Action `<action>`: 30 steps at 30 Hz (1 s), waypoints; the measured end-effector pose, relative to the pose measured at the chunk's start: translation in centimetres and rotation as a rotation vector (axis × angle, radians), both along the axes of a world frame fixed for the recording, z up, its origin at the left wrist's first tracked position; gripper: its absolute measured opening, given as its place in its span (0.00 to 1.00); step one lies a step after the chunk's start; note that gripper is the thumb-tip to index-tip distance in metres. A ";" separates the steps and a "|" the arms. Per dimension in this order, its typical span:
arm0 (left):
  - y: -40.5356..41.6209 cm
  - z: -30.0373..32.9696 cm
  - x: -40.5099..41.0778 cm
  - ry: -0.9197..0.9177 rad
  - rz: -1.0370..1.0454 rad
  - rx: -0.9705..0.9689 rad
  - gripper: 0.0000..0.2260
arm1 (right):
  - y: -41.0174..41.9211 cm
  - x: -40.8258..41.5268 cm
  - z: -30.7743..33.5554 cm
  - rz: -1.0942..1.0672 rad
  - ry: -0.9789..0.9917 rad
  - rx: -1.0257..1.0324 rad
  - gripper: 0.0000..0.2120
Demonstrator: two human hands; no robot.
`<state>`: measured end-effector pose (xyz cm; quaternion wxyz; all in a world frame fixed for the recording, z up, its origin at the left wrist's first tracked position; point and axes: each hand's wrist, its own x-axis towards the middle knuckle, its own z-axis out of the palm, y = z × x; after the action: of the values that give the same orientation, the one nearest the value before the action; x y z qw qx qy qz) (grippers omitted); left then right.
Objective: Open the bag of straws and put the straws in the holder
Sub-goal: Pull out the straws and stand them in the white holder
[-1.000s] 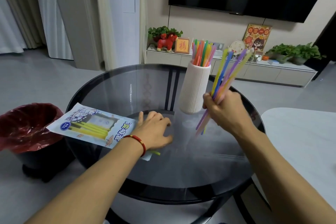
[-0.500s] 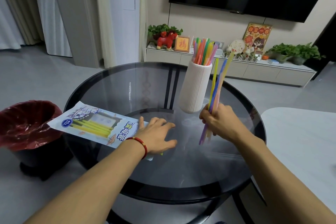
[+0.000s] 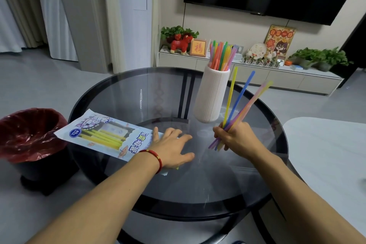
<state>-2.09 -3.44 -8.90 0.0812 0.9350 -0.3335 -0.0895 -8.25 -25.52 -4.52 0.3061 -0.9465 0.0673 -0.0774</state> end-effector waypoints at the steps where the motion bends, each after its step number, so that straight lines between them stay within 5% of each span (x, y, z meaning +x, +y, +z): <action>1: -0.1 0.0 0.0 0.002 0.002 0.000 0.29 | 0.0 0.1 -0.1 0.001 -0.004 -0.009 0.12; 15: -0.3 -0.1 -0.2 -0.017 0.009 0.000 0.29 | 0.2 0.7 -2.2 -0.048 0.013 0.132 0.22; 19: -0.9 -0.1 -0.4 0.012 0.033 -0.103 0.28 | -0.5 0.5 -2.4 -0.179 0.000 0.343 0.20; 26: -2.5 1.3 -0.6 0.017 0.104 -0.613 0.19 | -0.8 3.2 4.4 -0.254 -0.437 0.873 0.13; 30: -2.2 1.5 -0.7 -0.012 0.127 -0.696 0.17 | -1.3 6.1 9.4 -0.308 -0.614 0.832 0.10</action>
<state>-2.83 -5.64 -7.40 0.3983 0.8706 -0.2859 0.0404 -2.14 -26.79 4.91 0.6460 -0.6581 0.1379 -0.3613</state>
